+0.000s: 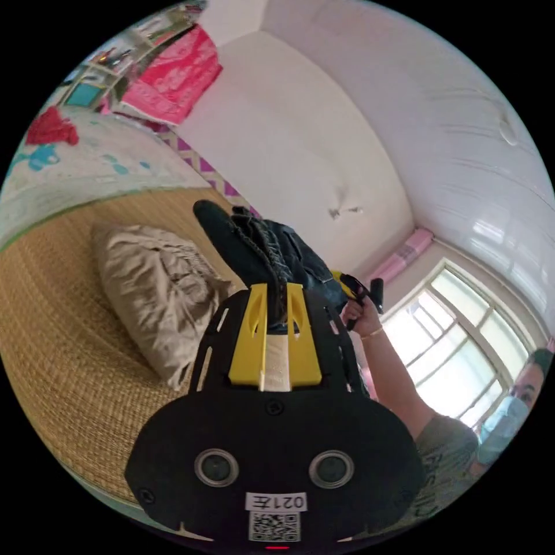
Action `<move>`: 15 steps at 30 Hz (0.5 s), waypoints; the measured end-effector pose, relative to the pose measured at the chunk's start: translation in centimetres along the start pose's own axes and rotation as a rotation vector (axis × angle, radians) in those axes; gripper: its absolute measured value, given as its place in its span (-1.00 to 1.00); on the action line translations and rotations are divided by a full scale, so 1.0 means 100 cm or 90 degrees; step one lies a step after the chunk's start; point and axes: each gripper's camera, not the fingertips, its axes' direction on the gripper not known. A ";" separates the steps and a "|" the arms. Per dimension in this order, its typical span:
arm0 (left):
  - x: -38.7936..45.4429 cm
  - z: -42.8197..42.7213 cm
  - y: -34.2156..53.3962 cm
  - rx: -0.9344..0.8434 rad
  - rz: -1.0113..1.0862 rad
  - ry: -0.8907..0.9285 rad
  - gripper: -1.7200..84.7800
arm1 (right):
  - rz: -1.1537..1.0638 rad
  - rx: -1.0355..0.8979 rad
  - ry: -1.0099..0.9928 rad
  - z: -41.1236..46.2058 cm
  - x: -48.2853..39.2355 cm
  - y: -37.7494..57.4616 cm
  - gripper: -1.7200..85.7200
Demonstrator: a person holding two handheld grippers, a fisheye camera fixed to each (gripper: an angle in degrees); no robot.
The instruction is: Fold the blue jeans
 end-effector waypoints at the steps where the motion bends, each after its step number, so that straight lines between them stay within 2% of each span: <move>1: -0.041 0.003 0.009 0.006 -0.072 -0.031 -0.83 | 0.015 0.003 0.033 0.025 -0.002 -0.007 -0.94; 3: -0.109 0.011 0.033 -0.039 -0.193 -0.044 -0.86 | 0.030 -0.019 0.059 0.056 -0.003 -0.005 -0.95; 5: -0.159 0.006 0.073 -0.047 -0.255 0.074 -0.95 | 0.020 -0.054 0.072 0.081 -0.007 0.023 -0.96; 6: -0.162 0.002 0.081 -0.044 -0.259 0.086 -0.96 | 0.015 -0.068 0.069 0.084 -0.008 0.032 -0.97; 12: -0.093 0.008 0.132 -0.117 -0.119 0.157 -0.98 | 0.018 -0.120 0.090 0.040 -0.008 0.159 -0.97; 15: -0.048 0.042 0.164 -0.203 -0.057 0.180 -0.98 | 0.062 -0.101 0.111 -0.011 -0.004 0.221 -0.97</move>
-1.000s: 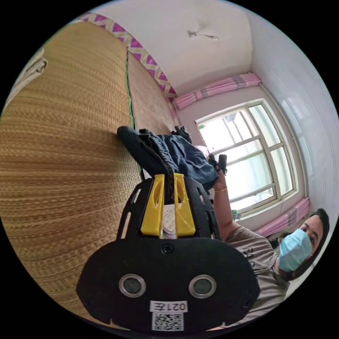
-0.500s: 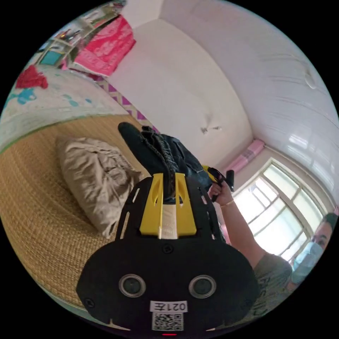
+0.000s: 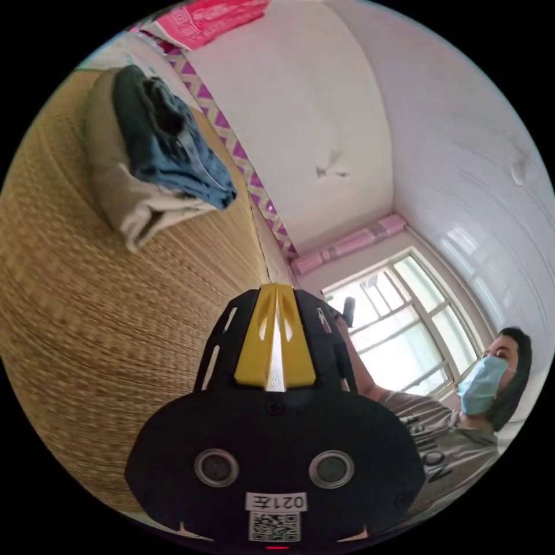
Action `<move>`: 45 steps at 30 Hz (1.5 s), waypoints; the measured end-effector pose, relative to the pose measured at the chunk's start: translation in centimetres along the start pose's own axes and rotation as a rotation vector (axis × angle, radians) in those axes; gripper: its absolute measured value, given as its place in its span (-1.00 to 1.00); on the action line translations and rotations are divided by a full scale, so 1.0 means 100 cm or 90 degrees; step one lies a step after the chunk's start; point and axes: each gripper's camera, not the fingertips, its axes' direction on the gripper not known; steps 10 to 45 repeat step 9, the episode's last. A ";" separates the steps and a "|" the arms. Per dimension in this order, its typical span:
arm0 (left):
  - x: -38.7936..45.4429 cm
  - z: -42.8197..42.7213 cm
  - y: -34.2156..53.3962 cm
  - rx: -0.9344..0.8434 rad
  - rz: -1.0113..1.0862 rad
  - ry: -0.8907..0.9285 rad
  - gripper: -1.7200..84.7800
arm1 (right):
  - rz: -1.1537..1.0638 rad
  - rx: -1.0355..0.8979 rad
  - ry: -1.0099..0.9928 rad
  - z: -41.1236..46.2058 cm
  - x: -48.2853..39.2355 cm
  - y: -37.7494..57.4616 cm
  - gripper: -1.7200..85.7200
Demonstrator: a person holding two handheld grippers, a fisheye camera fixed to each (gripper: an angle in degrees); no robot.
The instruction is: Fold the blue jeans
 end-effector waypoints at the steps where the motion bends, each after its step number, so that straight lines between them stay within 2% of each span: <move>1: 0.007 0.021 0.009 -0.030 0.013 0.007 -0.98 | 0.017 0.021 0.022 -0.020 0.006 0.024 -0.97; 6: 0.018 0.099 0.038 -0.109 0.051 0.061 -0.98 | 0.094 0.112 0.224 -0.109 0.017 0.104 -0.91; 9: -0.006 0.136 0.054 -0.129 0.000 0.118 -0.98 | 0.110 0.160 0.419 -0.154 0.015 0.133 -0.80; 45: -0.006 0.136 0.054 -0.129 0.000 0.118 -0.98 | 0.110 0.160 0.419 -0.154 0.015 0.133 -0.80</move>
